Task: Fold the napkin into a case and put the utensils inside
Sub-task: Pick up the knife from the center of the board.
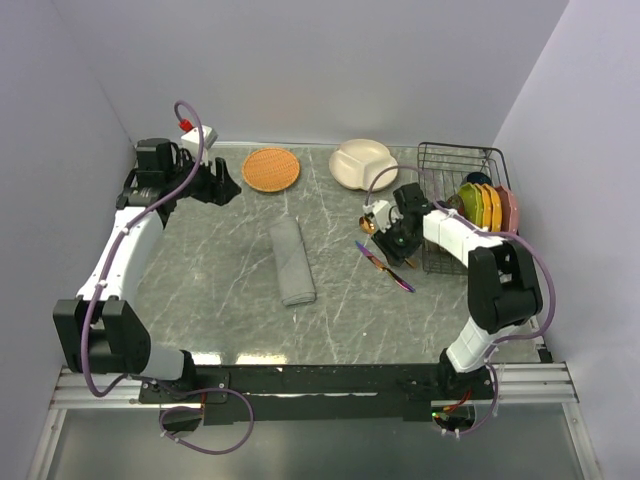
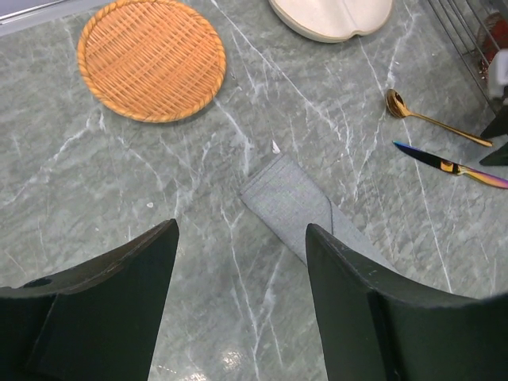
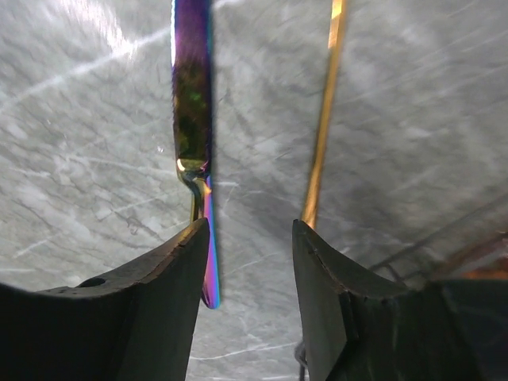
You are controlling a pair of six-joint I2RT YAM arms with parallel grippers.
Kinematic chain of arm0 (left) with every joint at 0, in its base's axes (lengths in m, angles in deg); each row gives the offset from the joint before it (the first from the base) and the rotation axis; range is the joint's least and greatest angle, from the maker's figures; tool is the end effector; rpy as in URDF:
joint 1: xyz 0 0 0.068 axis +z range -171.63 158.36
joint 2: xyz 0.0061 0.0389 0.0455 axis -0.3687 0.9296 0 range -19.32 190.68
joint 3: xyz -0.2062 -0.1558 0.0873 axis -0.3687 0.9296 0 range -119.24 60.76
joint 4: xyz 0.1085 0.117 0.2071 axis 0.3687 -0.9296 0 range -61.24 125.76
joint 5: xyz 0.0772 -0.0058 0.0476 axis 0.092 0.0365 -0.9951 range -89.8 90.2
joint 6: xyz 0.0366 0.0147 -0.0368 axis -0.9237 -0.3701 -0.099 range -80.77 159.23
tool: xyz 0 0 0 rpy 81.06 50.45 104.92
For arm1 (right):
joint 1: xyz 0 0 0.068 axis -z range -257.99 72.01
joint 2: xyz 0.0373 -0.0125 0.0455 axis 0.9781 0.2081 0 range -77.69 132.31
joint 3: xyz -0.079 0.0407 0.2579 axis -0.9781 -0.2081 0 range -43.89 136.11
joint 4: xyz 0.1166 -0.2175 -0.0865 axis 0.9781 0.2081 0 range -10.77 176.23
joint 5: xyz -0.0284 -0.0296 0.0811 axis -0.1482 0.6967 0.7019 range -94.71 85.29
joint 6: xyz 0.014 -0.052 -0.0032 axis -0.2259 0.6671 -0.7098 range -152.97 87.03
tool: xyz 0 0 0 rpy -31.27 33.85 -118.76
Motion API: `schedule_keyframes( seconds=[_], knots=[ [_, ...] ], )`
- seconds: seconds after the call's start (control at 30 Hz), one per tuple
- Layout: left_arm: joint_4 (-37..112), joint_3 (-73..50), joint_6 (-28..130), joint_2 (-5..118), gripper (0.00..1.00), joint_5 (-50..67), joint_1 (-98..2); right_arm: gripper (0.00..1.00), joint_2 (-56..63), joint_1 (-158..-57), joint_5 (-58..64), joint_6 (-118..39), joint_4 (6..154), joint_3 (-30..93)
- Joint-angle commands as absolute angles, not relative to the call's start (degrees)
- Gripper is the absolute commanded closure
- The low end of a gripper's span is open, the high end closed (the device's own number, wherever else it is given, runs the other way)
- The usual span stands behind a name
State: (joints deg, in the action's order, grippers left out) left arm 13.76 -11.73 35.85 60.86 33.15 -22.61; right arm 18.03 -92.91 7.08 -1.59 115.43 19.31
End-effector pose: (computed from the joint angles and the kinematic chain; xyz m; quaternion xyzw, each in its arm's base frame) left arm 0.3156 -0.0247 0.3487 0.1739 0.8232 -0.2351 0.4867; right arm 0.3118 0.0905 0.1936 -0.4018 0.8914 0.0737 0.1961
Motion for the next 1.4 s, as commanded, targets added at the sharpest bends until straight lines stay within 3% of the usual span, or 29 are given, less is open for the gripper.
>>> schedule_keyframes(
  seconds=[0.0,0.5,0.6,0.7,0.73,0.77,0.9,1.07,1.1,1.17,1.37],
  knots=[
    [13.5,-16.1,36.0,62.4,0.30,33.7,-23.0,0.46,18.6,-93.9,7.1,0.3,113.9,17.9],
    [11.9,-15.6,36.3,63.1,0.30,32.5,-23.0,0.48,22.1,-97.9,5.1,0.9,108.9,14.1],
    [11.7,-15.1,36.0,62.8,0.30,32.3,-23.0,0.56,21.8,-98.4,5.0,1.0,108.7,13.9],
    [11.3,-15.2,35.5,63.1,0.31,32.0,-23.0,0.74,21.6,-99.3,4.9,1.4,108.8,13.7],
    [11.2,-15.4,35.4,63.3,0.31,31.9,-23.0,0.90,21.6,-99.3,5.5,1.6,109.0,13.7],
    [11.1,-15.9,35.5,63.5,0.30,31.9,-23.0,1.00,21.8,-99.3,6.0,1.4,109.5,13.9],
    [9.7,-17.6,36.1,64.4,0.27,33.9,-23.0,1.00,20.4,-99.0,10.7,-0.7,112.4,17.6],
    [10.5,-19.7,41.5,64.0,0.14,42.1,-22.6,1.00,15.2,-97.7,25.1,-5.7,117.2,26.8],
    [11.2,-19.9,42.9,63.6,0.08,43.6,-22.3,1.00,14.2,-97.5,27.9,-6.7,118.2,30.3],
    [16.5,-18.9,50.1,62.8,0.01,49.4,-21.8,1.00,13.3,-97.3,32.8,-10.2,119.0,33.9],
    [43.9,-16.2,81.9,62.1,0.01,64.7,-13.6,1.00,13.4,-97.4,48.0,-26.8,114.4,50.6]
  ],
)
